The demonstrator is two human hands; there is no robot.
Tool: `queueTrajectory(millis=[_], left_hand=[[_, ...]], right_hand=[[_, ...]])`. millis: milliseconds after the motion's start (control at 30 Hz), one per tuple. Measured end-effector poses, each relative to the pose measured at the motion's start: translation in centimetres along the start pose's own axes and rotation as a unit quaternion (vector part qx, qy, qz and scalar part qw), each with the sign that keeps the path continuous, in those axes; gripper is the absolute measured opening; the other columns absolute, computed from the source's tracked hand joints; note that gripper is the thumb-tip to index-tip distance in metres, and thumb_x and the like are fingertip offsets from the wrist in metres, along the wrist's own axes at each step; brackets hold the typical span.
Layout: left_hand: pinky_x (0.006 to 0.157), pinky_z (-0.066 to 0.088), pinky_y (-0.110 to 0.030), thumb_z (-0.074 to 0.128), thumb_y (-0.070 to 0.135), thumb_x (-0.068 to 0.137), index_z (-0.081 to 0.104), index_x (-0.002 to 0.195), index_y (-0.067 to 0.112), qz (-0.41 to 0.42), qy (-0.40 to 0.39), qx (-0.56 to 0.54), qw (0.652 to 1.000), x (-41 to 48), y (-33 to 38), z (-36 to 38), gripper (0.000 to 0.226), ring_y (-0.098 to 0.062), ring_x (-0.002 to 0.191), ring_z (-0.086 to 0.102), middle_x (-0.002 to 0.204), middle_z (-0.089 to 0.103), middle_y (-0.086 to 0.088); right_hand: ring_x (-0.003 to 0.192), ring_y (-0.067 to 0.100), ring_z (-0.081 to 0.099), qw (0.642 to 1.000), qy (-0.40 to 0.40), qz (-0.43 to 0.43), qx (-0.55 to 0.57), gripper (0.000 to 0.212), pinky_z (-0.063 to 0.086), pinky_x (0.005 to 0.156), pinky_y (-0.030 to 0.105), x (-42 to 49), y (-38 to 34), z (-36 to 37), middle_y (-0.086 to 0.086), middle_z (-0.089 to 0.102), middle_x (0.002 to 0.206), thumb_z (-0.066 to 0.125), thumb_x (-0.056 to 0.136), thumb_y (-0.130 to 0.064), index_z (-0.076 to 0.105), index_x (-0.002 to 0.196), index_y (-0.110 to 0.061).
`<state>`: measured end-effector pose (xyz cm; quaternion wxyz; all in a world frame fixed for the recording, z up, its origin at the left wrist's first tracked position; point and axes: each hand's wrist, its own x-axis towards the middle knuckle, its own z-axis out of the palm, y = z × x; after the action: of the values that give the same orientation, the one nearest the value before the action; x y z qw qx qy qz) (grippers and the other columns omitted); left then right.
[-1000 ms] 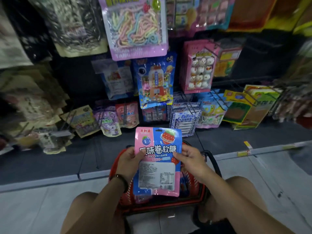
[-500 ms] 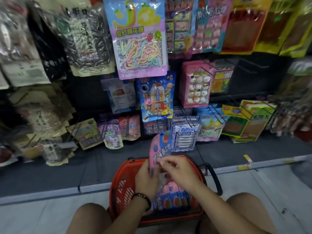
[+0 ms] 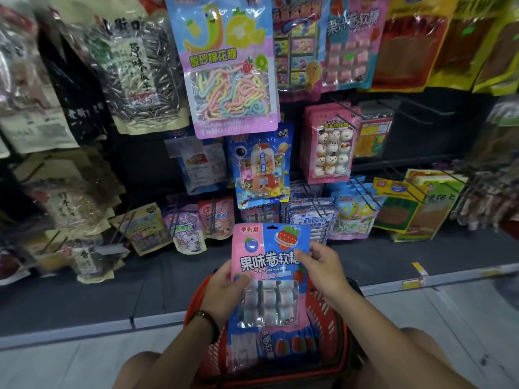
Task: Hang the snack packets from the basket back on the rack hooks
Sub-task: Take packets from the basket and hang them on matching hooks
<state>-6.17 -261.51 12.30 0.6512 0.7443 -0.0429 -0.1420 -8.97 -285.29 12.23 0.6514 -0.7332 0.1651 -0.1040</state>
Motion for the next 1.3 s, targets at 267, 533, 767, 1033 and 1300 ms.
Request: queueTrajectory(millis=[267,533,767,1033,1300], left_hand=[[0.077,0.057,-0.046,0.072,0.036,0.096,0.072,0.080,0.009,0.022,0.081,0.118,0.989,5.9,-1.2,0.0,0.031,-0.014,0.072,0.065,0.079,0.075,-0.007],[0.084,0.059,-0.046,0.069,-0.001,0.096,0.080,0.086,0.030,-0.016,0.070,0.017,0.997,13.1,-4.0,0.9,0.035,-0.030,0.088,0.070,0.093,0.078,-0.008],[0.098,0.058,-0.059,0.080,0.056,0.076,0.081,0.095,0.029,-0.084,0.083,-0.032,0.993,18.0,-8.3,2.0,0.033,-0.035,0.104,0.076,0.102,0.082,-0.004],[0.097,0.060,-0.052,0.075,0.077,0.073,0.078,0.119,0.033,-0.115,0.096,-0.070,0.986,21.7,-8.8,3.1,0.063,-0.024,0.110,0.074,0.119,0.078,0.004],[0.087,0.059,-0.047,0.061,0.054,0.099,0.082,0.091,0.023,-0.130,0.108,-0.096,0.981,23.5,-9.1,2.7,0.039,-0.032,0.095,0.069,0.112,0.081,-0.002]], right_hand=[[0.083,0.018,0.075,1.000,0.012,-0.017,-0.016,0.009,0.060,0.073,0.034,3.6,1.8,0.4,0.002,0.079,0.090,0.072,0.100,-0.016,0.079,0.106,-0.014],[0.091,0.025,0.077,1.000,-0.001,-0.005,-0.028,0.006,0.061,0.091,0.055,9.3,5.9,2.3,0.003,0.081,0.089,0.073,0.098,-0.023,0.077,0.097,-0.027],[0.095,0.026,0.077,0.997,-0.030,0.069,0.028,0.009,0.062,0.094,0.051,15.0,9.4,3.9,0.004,0.078,0.096,0.068,0.103,-0.024,0.075,0.098,-0.026],[0.099,0.032,0.075,0.992,-0.016,0.104,0.071,0.012,0.064,0.083,0.043,18.5,11.8,4.2,0.009,0.075,0.108,0.067,0.102,-0.034,0.073,0.110,-0.026],[0.081,0.032,0.073,0.994,0.002,0.087,0.060,0.019,0.063,0.077,0.055,20.1,11.0,4.4,0.021,0.075,0.101,0.070,0.101,-0.037,0.076,0.096,-0.020]])
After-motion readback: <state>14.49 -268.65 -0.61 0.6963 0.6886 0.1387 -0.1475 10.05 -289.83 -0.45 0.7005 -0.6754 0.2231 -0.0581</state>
